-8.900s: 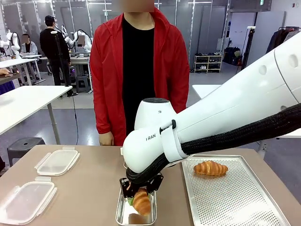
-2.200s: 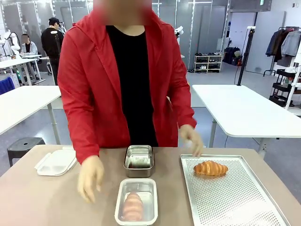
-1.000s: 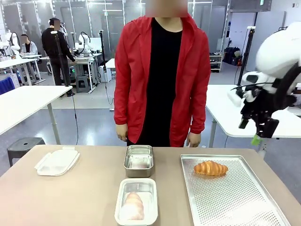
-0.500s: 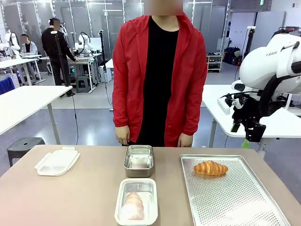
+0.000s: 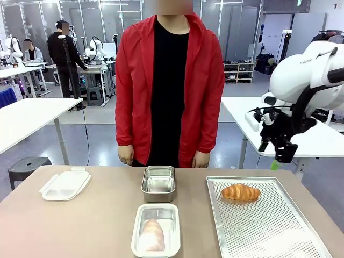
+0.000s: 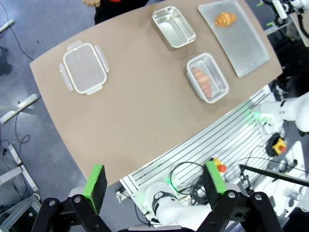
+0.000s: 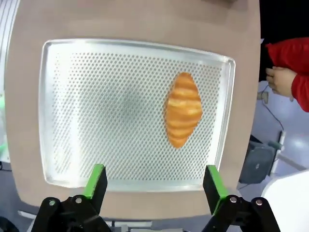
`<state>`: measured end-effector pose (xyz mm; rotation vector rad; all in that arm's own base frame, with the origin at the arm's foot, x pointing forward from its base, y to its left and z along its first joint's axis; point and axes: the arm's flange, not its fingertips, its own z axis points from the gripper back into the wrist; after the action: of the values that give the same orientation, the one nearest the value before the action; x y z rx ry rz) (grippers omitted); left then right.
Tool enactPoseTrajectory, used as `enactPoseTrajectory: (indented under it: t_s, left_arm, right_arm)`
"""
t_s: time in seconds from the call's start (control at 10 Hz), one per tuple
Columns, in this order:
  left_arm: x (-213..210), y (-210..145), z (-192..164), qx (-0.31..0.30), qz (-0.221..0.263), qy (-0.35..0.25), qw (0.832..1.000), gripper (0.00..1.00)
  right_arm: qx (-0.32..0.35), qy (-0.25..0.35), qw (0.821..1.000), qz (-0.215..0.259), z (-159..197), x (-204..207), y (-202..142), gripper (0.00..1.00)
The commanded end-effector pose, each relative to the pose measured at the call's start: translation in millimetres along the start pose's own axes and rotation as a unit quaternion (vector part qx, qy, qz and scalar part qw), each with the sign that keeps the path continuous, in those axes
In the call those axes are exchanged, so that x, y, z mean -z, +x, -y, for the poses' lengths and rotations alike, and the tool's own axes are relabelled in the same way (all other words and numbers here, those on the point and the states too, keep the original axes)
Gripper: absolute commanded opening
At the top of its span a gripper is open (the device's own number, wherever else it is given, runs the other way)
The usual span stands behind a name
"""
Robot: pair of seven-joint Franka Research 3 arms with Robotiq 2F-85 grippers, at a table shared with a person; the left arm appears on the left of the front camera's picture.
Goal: Place the bread into the airtight container.
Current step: Pick up a Butter Roll and place it into an empty Airtight Container.
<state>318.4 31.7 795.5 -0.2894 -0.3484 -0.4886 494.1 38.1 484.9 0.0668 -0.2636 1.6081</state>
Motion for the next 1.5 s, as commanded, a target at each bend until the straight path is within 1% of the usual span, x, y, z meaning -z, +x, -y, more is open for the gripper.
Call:
enactPoseTrajectory:
  t_s: [0.0,0.1,0.2,0.3,0.4,0.7,0.8,0.9,1.0,1.1,1.3,1.4]
  left_arm:
    - [-0.5,-1.1,0.7,0.005,-0.001,-0.001,1.0,1.0]
    - [-0.5,-1.1,0.7,0.005,-0.001,-0.001,1.0,1.0]
    - [-0.5,-1.1,0.7,0.005,-0.001,-0.001,1.0,1.0]
    - [-0.5,-1.1,0.7,0.005,-0.001,-0.001,1.0,1.0]
    - [-0.5,-1.1,0.7,0.005,-0.001,-0.001,1.0,1.0]
    - [-0.5,-1.1,0.7,0.005,-0.001,-0.001,1.0,1.0]
    - [-0.5,-1.1,0.7,0.005,-0.001,-0.001,1.0,1.0]
    - [-0.5,-1.1,0.7,0.005,-0.001,-0.001,1.0,1.0]
    - [-0.5,-1.1,0.7,0.005,-0.001,-0.001,1.0,1.0]
    - [-0.5,-1.1,0.7,0.005,-0.001,-0.001,1.0,1.0]
    - [-0.5,-1.1,0.7,0.005,-0.001,-0.001,1.0,1.0]
    - [-0.5,-1.1,0.7,0.005,-0.001,-0.001,1.0,1.0]
  right_arm:
    - [-0.01,-0.029,0.999,0.034,11.4,34.9,5.1,1.0]
    - [0.005,-0.02,0.999,0.039,13.2,49.4,5.2,1.0]
    - [0.01,-0.02,0.999,0.029,17.2,64.2,3.9,1.0]
    - [0.013,-0.022,0.999,0.033,22.4,77.6,3.0,1.0]
    - [0.025,-0.011,1.0,0.006,29.9,94.5,1.2,1.0]
    - [0.039,0.009,0.999,0.0,41.0,123.8,-1.9,1.0]
    - [0.048,0.007,0.999,-0.013,43.5,134.7,-1.6,1.0]
    - [0.052,0.02,0.998,-0.021,47.1,148.1,-1.1,1.0]
    - [0.056,0.019,0.998,-0.026,50.6,157.9,-0.6,1.0]
    - [0.056,0.03,0.998,-0.027,54.3,167.9,0.3,1.0]
    - [0.058,0.026,0.997,-0.054,59.3,181.3,2.5,1.0]
    - [0.059,0.044,0.995,-0.062,60.2,187.0,3.3,0.95]
